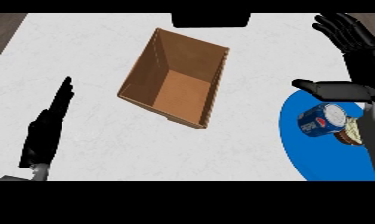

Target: Pick the can from the plate and place it in the cardboard box

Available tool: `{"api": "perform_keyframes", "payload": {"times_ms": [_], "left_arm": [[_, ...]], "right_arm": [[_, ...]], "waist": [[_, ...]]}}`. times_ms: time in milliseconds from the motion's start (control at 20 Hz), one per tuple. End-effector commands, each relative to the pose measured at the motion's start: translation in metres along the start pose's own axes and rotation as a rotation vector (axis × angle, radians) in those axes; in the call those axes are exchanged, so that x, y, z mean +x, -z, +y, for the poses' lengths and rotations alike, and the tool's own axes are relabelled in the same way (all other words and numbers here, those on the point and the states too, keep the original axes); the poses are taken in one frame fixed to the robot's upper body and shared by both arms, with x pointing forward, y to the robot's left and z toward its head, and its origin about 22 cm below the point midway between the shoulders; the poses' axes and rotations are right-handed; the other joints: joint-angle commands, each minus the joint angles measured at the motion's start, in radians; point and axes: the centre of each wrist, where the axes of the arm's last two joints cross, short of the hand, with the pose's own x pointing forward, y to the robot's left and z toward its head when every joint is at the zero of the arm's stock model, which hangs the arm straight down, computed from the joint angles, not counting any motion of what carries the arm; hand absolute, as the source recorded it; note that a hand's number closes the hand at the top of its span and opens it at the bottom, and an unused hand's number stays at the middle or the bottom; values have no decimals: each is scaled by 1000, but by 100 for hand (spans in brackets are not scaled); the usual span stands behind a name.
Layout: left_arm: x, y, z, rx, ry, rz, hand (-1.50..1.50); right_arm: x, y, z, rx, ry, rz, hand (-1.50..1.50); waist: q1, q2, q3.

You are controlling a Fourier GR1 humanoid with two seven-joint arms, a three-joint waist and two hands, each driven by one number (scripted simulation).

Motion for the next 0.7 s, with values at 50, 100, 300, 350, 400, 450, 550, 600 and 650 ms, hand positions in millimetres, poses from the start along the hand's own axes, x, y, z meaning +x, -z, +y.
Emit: {"api": "perform_keyframes", "payload": {"times_ms": [50, 100, 300, 350, 400, 450, 550, 600, 650], "left_arm": [[-4, -9, -5, -13, -14, 0, 0], [-8, -6, 5, -18, -21, -7, 0], [1, 18, -16, -17, -38, 7, 0], [-1, 4, -16, -11, -20, -5, 0], [-12, -1, -22, -19, -9, -4, 0], [-10, 2, -15, -27, -23, 9, 0], [2, 4, -8, -23, -20, -5, 0], [-3, 5, -5, -25, -10, -8, 0], [9, 2, -7, -41, -30, -8, 0]], "right_arm": [[-62, -47, -22, -201, 130, 97, -150], [-52, -43, -43, -205, 167, 48, -150], [-37, -31, -69, -13, -61, 37, -150], [-28, -38, -71, 58, -122, 68, -150], [-23, -40, -95, 113, -191, 98, -150], [-11, -38, -98, 160, -298, 116, -150], [7, -26, -106, 223, -410, 154, -150], [22, -24, -120, 276, -453, 166, -150], [10, -28, -117, 322, -482, 213, -150]], "waist": [[16, -1, 5], [14, -2, 4], [10, 0, 3], [11, -3, 3], [13, 0, 3], [10, -2, 2], [21, -4, 2], [14, -3, 1], [30, -2, 3]]}}
